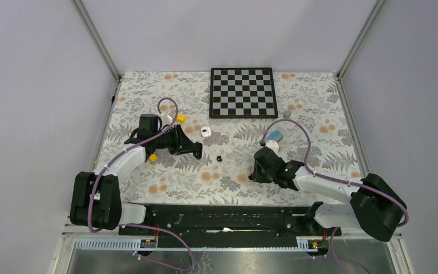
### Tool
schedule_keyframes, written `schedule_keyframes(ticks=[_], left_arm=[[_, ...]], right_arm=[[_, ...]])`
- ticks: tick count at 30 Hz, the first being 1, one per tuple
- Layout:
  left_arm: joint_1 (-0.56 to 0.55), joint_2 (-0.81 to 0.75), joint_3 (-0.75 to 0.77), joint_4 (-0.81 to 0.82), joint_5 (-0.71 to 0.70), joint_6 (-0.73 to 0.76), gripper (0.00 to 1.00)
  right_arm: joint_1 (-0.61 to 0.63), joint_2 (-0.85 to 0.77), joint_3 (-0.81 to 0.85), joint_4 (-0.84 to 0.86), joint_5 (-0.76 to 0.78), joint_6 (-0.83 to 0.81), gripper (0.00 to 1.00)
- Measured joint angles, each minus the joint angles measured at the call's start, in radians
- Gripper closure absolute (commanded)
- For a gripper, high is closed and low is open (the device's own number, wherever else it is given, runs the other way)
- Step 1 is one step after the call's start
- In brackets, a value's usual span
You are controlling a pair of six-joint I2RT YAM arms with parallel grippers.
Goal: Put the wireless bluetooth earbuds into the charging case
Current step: Pick up the earbud from the center of the board.
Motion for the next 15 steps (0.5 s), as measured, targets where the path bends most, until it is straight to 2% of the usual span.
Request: schedule_keyframes(ticks=[15], left_arm=[[0.000,0.000,0.000,0.000,0.000,0.000,1.00]], right_arm=[[0.000,0.064,-0.001,0.084,0.002,0.007,0.64]])
